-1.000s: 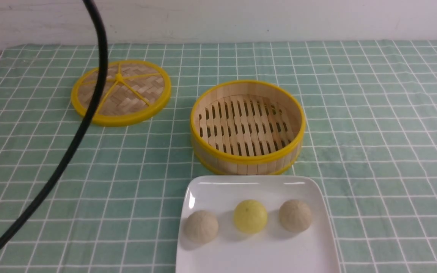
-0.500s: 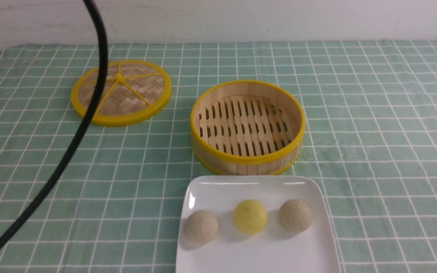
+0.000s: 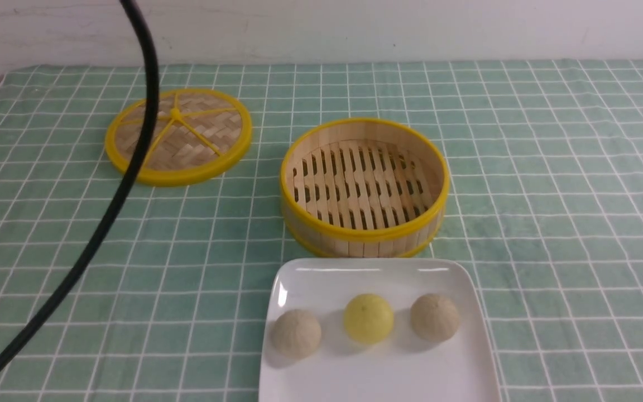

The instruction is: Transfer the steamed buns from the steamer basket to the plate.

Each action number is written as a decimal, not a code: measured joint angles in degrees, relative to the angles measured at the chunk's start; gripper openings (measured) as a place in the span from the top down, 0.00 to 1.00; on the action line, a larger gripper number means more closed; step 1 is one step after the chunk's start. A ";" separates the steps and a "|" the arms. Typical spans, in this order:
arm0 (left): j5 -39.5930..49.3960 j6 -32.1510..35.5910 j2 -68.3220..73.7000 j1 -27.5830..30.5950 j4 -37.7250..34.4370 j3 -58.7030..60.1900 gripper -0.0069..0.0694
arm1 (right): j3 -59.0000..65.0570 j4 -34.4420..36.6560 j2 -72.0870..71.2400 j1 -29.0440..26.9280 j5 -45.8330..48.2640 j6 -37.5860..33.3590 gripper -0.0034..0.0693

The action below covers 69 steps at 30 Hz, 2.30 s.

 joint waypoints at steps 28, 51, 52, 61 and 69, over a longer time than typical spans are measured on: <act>0.01 0.06 0.00 0.00 0.00 0.00 0.45 | 7.70 -3.25 -6.65 0.00 11.33 14.88 0.70; -3.02 0.06 0.00 0.00 0.00 0.00 0.45 | 7.99 -10.84 -6.65 0.00 10.32 14.88 0.65; -3.13 0.06 0.00 0.00 0.00 0.00 0.45 | 7.99 -12.04 -6.65 0.00 10.16 14.88 0.65; -3.48 0.06 0.63 0.00 0.00 0.00 0.45 | 8.67 -14.05 -6.65 0.00 9.38 14.88 0.64; -3.48 0.06 0.68 0.00 0.00 0.00 0.45 | 8.67 8.55 -6.65 0.00 10.74 14.89 0.63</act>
